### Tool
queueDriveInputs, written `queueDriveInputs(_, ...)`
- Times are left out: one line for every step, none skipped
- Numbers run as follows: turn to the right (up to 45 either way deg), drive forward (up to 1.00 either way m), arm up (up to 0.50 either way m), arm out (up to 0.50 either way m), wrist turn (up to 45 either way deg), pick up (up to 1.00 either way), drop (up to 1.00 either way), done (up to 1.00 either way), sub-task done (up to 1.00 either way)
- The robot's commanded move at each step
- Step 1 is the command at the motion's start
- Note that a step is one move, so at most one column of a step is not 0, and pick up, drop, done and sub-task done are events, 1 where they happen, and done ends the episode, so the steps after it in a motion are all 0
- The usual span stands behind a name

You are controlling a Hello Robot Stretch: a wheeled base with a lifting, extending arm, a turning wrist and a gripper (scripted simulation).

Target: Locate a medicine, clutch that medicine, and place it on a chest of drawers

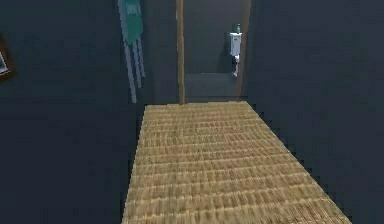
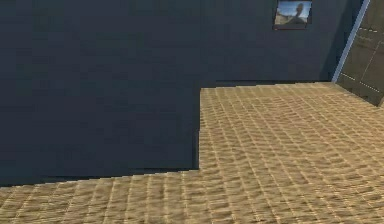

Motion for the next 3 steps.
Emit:
queueDriveInputs(6.0,0.00,0.00,0.00,0.0,0.00,0.00,0.00,0.00)
queueDriveInputs(0.0,1.00,0.00,0.00,0.0,0.00,0.00,0.00,0.00)
queueDriveInputs(0.0,1.00,0.00,0.00,0.0,0.00,0.00,0.00,0.00)
